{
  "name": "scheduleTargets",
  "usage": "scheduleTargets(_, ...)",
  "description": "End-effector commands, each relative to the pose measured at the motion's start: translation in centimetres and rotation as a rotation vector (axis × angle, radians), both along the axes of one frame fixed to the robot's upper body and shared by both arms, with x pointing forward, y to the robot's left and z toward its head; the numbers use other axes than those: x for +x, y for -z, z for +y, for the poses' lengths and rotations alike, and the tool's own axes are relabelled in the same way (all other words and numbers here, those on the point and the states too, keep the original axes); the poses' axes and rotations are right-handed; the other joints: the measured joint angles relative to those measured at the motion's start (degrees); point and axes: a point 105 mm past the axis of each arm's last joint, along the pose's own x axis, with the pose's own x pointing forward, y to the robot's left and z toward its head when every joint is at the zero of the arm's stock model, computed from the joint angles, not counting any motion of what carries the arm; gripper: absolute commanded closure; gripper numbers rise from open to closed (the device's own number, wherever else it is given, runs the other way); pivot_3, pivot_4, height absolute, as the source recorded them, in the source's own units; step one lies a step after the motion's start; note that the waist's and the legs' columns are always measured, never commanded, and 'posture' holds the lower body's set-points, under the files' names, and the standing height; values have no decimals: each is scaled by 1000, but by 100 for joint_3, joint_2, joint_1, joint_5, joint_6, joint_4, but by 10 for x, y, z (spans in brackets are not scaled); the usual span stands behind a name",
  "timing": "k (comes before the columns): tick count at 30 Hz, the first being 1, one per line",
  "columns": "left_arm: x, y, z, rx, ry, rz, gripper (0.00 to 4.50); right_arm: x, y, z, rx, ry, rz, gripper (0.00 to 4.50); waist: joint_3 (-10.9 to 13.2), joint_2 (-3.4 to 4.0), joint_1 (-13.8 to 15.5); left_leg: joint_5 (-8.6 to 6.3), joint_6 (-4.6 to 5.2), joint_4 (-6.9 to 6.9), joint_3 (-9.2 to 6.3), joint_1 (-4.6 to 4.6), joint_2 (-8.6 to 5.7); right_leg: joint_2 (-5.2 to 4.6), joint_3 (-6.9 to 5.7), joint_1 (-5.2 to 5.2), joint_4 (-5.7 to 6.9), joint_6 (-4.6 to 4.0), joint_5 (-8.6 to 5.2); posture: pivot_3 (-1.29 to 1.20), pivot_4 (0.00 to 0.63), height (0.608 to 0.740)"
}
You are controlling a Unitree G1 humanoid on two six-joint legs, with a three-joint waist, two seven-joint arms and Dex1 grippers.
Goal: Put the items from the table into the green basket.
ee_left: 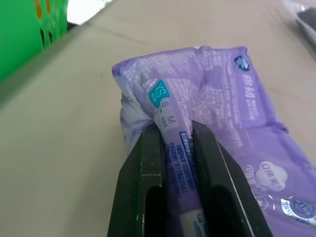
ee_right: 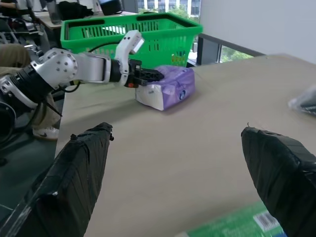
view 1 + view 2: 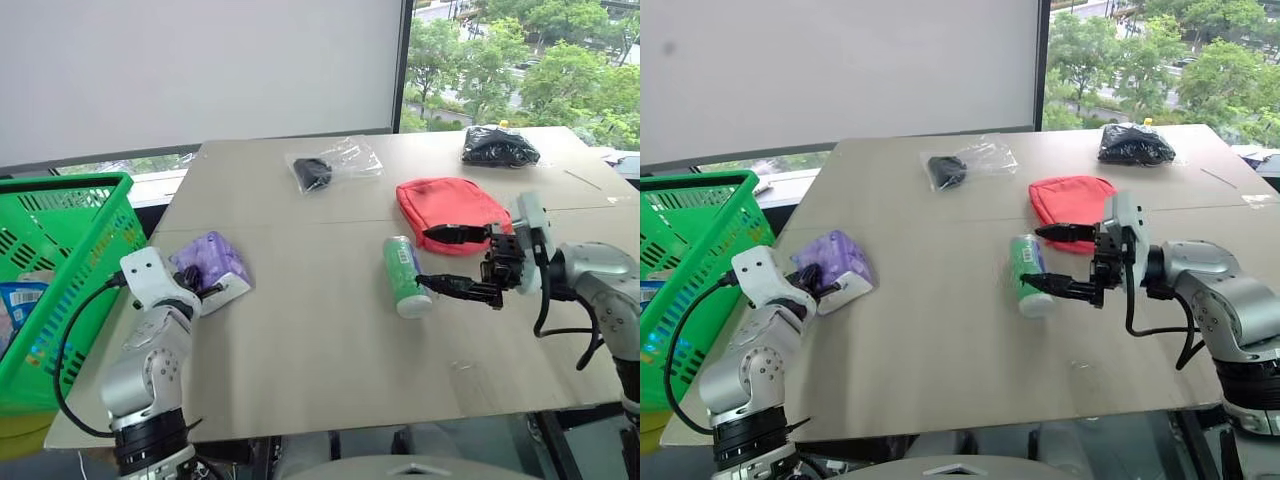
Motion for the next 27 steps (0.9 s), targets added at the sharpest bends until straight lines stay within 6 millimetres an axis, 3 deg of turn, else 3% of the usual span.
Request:
scheduleTargets(1, 8, -97, 20, 273, -60, -241, 4394, 2, -25, 12, 83, -40, -54, 0, 18, -49, 9, 0, 0, -1, -6, -6, 6, 8, -5, -5, 0, -6, 3, 63, 0, 740)
scheduleTargets(3, 4, -139, 37, 380, -133, -313, 4394, 4, -34, 19, 115, -61, -60, 0, 25, -70, 13, 0, -1, -2, -17, -15, 15, 14, -18, -12, -2, -14, 6, 77, 0, 740)
scheduleTargets(6, -10, -184, 65, 489, -250, -370, 4394, 6, -42, 29, 147, -89, -76, 0, 24, -70, 9, -1, -3, -9, -14, -22, 29, 5, -19, -19, -8, -17, 7, 97, 0, 740)
scheduleTargets(10, -40, -204, 111, 600, -409, -307, 4394, 7, -52, 42, 192, -122, -97, 0, 23, -66, -1, -5, -9, -41, 21, -7, 19, -53, -2, -23, -17, -11, 6, 114, 0, 740)
scheduleTargets(15, -71, -176, 172, 617, -500, -138, 4394, 10, -59, 55, 249, -135, -102, 0, 21, -70, 80, -3, -13, -63, 15, -17, 12, -72, -18, -45, -16, -11, 6, 136, 0, 740)
scheduleTargets(17, -71, -164, 181, 573, -474, -135, 3395, 11, -59, 56, 256, -135, -105, 0, 15, -84, 155, 0, -18, -64, 12, -18, 13, -77, -24, -46, -15, -12, 6, 141, 0, 740)
scheduleTargets(20, -57, -147, 176, 496, -363, -166, 2320, 11, -60, 57, 261, -130, -110, 0, -8, -118, 264, 5, -32, -64, -2, -23, 15, -100, -46, -50, -16, -16, 5, 126, 0, 740)
scheduleTargets(23, -45, -139, 165, 515, -286, -167, 839, 15, -59, 52, 248, -100, -119, 0, -12, -124, 317, -3, -72, -71, 21, -31, 16, -147, -70, -52, -17, -33, -5, 111, 0, 740)
scheduleTargets(27, -31, -151, 143, 532, -153, -249, 839, 24, -48, 45, 168, -8, -123, 0, -28, -135, 314, 3, -80, -79, 60, -72, 16, -204, -115, -85, -18, -34, -5, 95, 0, 740)
